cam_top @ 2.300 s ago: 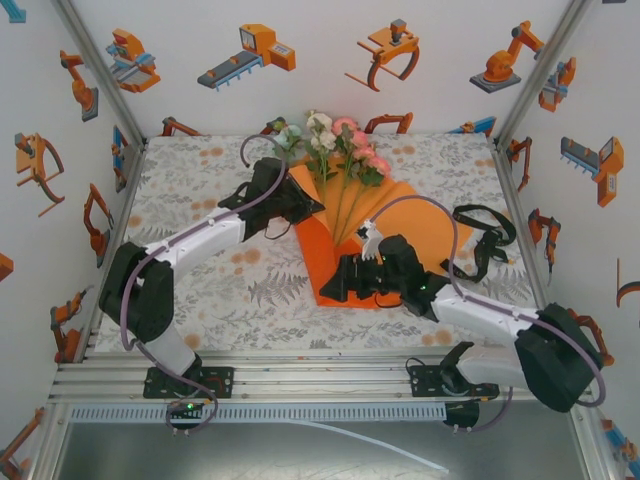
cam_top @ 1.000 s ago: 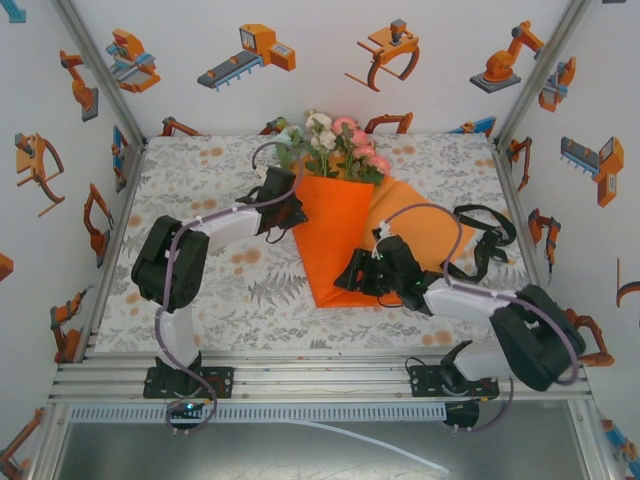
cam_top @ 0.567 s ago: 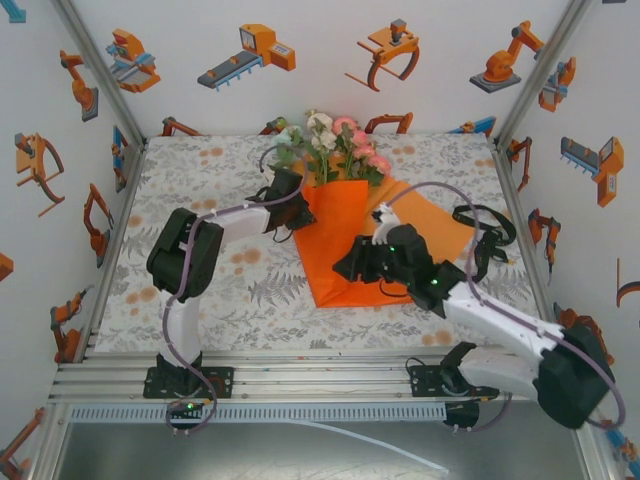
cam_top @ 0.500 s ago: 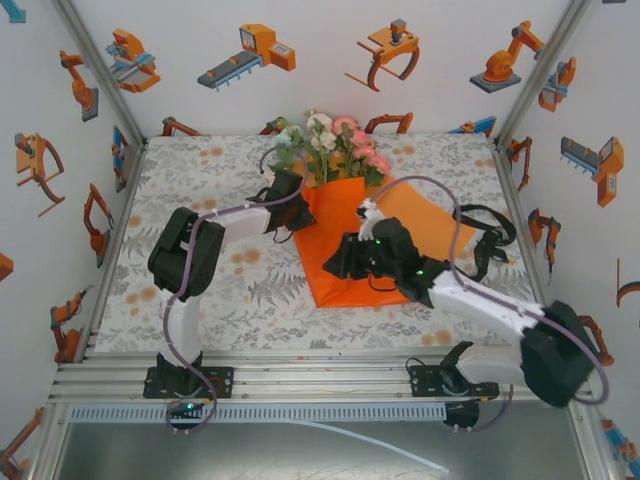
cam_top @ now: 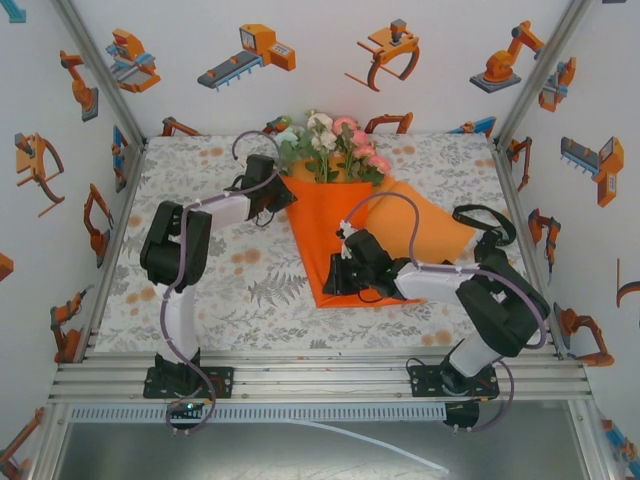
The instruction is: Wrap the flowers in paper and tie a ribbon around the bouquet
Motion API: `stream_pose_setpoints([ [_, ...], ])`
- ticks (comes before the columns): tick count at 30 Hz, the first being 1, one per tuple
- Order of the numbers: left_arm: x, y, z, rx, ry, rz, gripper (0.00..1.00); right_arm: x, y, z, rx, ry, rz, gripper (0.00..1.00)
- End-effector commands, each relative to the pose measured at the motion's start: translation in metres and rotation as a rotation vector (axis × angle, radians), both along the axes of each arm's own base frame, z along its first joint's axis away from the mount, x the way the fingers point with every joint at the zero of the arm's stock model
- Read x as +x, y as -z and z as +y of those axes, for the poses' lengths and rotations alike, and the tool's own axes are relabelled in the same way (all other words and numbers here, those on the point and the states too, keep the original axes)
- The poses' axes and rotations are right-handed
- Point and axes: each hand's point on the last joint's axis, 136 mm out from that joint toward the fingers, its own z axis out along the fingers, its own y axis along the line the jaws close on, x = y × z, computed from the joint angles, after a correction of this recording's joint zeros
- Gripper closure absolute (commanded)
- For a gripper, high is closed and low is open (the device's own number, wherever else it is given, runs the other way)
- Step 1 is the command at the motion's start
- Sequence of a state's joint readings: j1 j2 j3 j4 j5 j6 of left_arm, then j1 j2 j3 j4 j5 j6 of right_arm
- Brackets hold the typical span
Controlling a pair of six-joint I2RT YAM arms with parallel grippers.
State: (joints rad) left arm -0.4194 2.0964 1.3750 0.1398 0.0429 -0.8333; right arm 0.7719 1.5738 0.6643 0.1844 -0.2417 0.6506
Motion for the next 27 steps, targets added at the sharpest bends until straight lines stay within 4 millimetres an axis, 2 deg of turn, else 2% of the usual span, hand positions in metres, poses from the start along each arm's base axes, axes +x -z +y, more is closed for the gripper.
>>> stream_pose_setpoints([
  [1, 0.031, -0.001, 0.003, -0.044, 0.036, -0.063, 0.73, -0.003, 0.003, -0.010, -0.004, 0.041, 0.007, 0.70],
  [4, 0.048, -0.016, 0.012, -0.072, 0.015, -0.092, 0.74, -0.004, -0.007, -0.009, 0.011, 0.034, -0.005, 0.70],
  [7, 0.054, -0.062, 0.017, -0.078, 0.015, -0.182, 0.74, -0.002, -0.030, -0.007, 0.028, 0.021, -0.041, 0.68],
  [9, 0.049, -0.095, 0.021, -0.071, 0.019, -0.233, 0.73, 0.003, -0.049, -0.008, 0.032, 0.029, -0.079, 0.67],
  [11, 0.035, -0.124, 0.026, -0.067, 0.017, -0.276, 0.72, 0.009, -0.066, -0.008, 0.037, 0.043, -0.115, 0.66],
  [14, 0.007, -0.141, 0.038, -0.049, -0.009, -0.288, 0.71, 0.018, -0.082, -0.003, 0.058, 0.062, -0.148, 0.66],
  [16, -0.012, -0.133, 0.043, -0.010, -0.025, -0.267, 0.72, 0.024, -0.086, 0.003, 0.082, 0.070, -0.152, 0.66],
  [18, -0.030, -0.116, 0.044, 0.039, -0.029, -0.223, 0.76, 0.029, -0.084, 0.010, 0.096, 0.074, -0.143, 0.67],
  [21, -0.051, -0.084, 0.032, 0.080, 0.009, -0.146, 0.83, 0.035, -0.072, 0.015, 0.072, 0.084, -0.118, 0.67],
  [24, -0.062, -0.049, 0.021, 0.097, 0.037, -0.068, 0.87, 0.037, -0.059, 0.017, 0.049, 0.081, -0.096, 0.67],
  [27, -0.060, -0.025, 0.010, 0.081, 0.062, -0.029, 0.88, 0.035, -0.046, 0.015, 0.026, 0.079, -0.076, 0.67],
])
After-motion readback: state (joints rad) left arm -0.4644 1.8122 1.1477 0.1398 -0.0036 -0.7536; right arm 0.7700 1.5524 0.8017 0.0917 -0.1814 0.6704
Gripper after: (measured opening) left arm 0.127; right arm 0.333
